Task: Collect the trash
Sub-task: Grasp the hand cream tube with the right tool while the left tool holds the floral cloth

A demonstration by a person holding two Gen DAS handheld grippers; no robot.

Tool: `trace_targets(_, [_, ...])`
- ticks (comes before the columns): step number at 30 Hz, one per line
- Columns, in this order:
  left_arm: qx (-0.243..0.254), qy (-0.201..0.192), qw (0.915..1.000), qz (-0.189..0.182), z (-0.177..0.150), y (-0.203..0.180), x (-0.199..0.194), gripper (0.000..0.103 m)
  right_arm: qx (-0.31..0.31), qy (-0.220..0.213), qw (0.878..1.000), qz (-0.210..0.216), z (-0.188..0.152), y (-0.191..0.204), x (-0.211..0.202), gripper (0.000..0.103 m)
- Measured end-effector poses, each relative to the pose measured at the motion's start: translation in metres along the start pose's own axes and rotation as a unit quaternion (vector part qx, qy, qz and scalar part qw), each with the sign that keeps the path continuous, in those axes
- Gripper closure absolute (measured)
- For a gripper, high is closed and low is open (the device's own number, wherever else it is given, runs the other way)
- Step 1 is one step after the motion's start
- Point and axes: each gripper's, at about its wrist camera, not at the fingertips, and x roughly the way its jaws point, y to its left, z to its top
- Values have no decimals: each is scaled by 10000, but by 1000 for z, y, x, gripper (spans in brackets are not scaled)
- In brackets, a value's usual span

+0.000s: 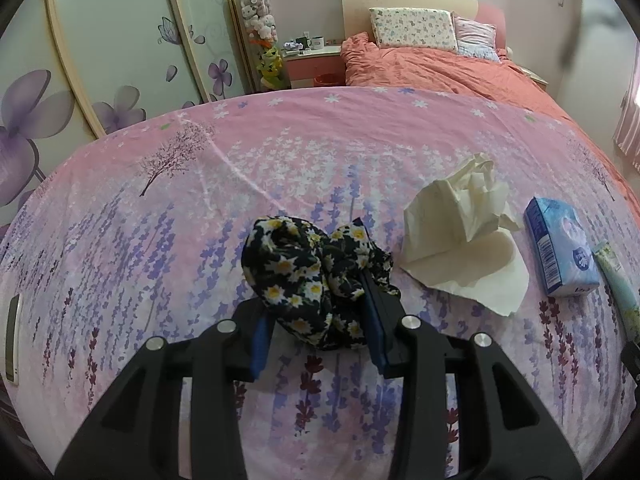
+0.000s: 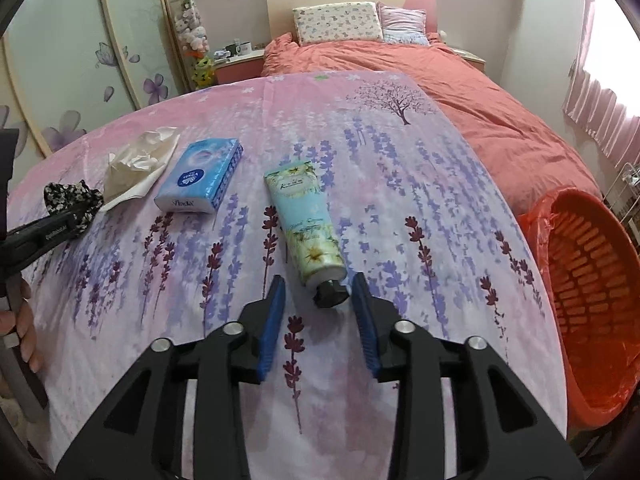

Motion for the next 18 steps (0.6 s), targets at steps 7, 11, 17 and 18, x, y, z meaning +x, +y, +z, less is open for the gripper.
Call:
trace_targets(7, [-15,3,10000,-20,0,0,-1,63,81,-55,10000,-7,8,5,12,64])
trace_targets(11, [-57,10,10000,-74,-1,1,-1,63,159,-65,9998,-27,13,5,17,65])
trace_targets(17, [-138,17,9998,-175,-1,5,-1,63,183,-57,9997,-143,16,5,20,70])
trace_targets(18, [-173,23,9996,-222,-1,8,-1,63,187,-55,9997,-144,16,6,20,70])
